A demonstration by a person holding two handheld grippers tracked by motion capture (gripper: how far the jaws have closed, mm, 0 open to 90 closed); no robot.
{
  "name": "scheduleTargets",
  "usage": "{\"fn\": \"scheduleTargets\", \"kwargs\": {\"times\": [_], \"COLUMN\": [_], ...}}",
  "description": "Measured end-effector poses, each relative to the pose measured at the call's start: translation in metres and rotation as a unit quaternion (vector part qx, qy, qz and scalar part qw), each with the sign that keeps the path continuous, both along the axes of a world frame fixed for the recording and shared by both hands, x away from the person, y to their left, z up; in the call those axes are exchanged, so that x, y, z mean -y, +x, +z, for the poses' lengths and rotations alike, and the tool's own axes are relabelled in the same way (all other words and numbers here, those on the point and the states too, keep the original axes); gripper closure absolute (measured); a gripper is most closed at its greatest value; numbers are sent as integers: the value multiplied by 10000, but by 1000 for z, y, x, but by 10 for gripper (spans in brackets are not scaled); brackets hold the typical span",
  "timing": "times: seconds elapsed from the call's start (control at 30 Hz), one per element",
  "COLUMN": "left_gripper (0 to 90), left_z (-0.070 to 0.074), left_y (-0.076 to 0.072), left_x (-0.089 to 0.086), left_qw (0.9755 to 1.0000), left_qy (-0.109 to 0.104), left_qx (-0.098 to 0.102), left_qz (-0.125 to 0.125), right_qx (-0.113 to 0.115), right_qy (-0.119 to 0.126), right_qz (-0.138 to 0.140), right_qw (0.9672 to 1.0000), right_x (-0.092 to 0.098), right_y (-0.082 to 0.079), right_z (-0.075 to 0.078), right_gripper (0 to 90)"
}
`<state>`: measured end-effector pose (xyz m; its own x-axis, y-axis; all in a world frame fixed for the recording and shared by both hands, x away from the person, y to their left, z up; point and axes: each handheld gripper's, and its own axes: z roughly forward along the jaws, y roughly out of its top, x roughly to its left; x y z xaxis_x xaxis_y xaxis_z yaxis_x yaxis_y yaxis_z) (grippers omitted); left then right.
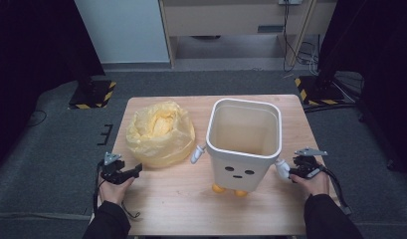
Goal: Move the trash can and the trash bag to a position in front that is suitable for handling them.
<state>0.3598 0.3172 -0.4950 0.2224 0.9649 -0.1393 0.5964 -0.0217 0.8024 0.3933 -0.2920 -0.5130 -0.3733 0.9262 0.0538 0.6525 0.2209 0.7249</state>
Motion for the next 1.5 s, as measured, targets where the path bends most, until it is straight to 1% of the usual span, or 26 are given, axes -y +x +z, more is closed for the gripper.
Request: {"fn": "scheduleTargets", "kwargs": {"times": [0.03, 0.07, 0.17, 0.23, 0.3, 0.33, 0.37, 0.4, 0.43, 0.47, 0.5, 0.53, 0.6, 0.63, 0.7, 0.73, 0.77, 0.8, 0.87, 1.07, 1.17, 1.23, 1.3, 1.33, 1.43, 1.5], "left_gripper": [236, 245, 249, 253, 253, 239, 239, 227, 228, 228, 230, 230, 244, 244, 259, 264, 271, 275, 286, 307, 319, 326, 332, 332, 335, 335], "left_z": [4, 9, 24, 33, 41, 45, 48, 52, 56, 60, 64, 69, 78, 82, 91, 95, 99, 102, 108, 118, 122, 125, 125, 125, 123, 122], "left_y": [-1, -2, -6, -9, -11, -12, -13, -14, -15, -16, -17, -18, -21, -22, -26, -27, -29, -30, -33, -40, -44, -46, -48, -49, -52, -54], "left_x": [1, 2, 7, 10, 14, 16, 18, 20, 22, 24, 25, 26, 29, 32, 38, 41, 45, 49, 58, 84, 96, 105, 112, 117, 131, 140], "left_qw": [9999, 9997, 9984, 9968, 9954, 9947, 9939, 9935, 9931, 9924, 9913, 9904, 9880, 9867, 9845, 9831, 9820, 9810, 9795, 9744, 9719, 9709, 9698, 9692, 9675, 9667], "left_qy": [-14, -43, 32, 58, 76, 68, -9, -115, -187, -253, -311, -332, -426, -486, -517, -557, -567, -574, -515, -460, -404, -364, -340, -319, -256, -207], "left_qx": [109, 246, 560, 787, 938, 1006, 1078, 1109, 1141, 1195, 1262, 1332, 1466, 1531, 1634, 1683, 1721, 1753, 1799, 1926, 1984, 1977, 1978, 1975, 1911, 1890], "left_qz": [-15, -11, -76, -114, -165, -194, -226, -217, -176, -172, -184, -183, -214, -251, -378, -450, -531, -598, -741, -1069, -1204, -1302, -1389, -1439, -1636, -1713], "right_qx": [105, 248, 365, 511, 715, 897, 897, 985, 1082, 1082, 1153, 1153, 1334, 1334, 1508, 1558, 1614, 1615, 1688, 1724, 1749, 1737, 1770, 1770, 1768, 1801], "right_qy": [111, 299, 304, 104, 149, 378, 378, 448, 376, 376, 431, 431, 608, 608, 688, 692, 736, 760, 816, 929, 910, 898, 947, 947, 1012, 1071], "right_qz": [-47, -139, -173, -167, -193, -256, -256, -305, -326, -326, -361, -361, -389, -389, -366, -340, -306, -281, -199, -127, -64, 2, 121, 121, 272, 353], "right_qw": [9999, 9991, 9987, 9985, 9971, 9949, 9949, 9937, 9929, 9929, 9917, 9917, 9884, 9884, 9855, 9848, 9837, 9835, 9821, 9806, 9804, 9807, 9796, 9796, 9786, 9772], "right_x": [1, 2, 3, 4, 5, 6, 6, 6, 5, 5, 5, 5, 6, 6, 6, 7, 6, 6, 5, 0, -3, -6, -8, -8, -13, -16], "right_y": [0, -1, -4, -7, -10, -14, -14, -15, -17, -17, -17, -17, -20, -20, -23, -24, -26, -27, -31, -35, -40, -46, -55, -55, -64, -69], "right_z": [6, 14, 23, 33, 45, 56, 56, 61, 68, 68, 74, 74, 88, 88, 99, 104, 108, 112, 120, 129, 131, 133, 134, 134, 135, 136], "right_gripper": [283, 282, 298, 306, 312, 313, 313, 310, 302, 302, 295, 295, 287, 287, 275, 272, 265, 261, 253, 234, 233, 233, 245, 245, 279, 317]}}
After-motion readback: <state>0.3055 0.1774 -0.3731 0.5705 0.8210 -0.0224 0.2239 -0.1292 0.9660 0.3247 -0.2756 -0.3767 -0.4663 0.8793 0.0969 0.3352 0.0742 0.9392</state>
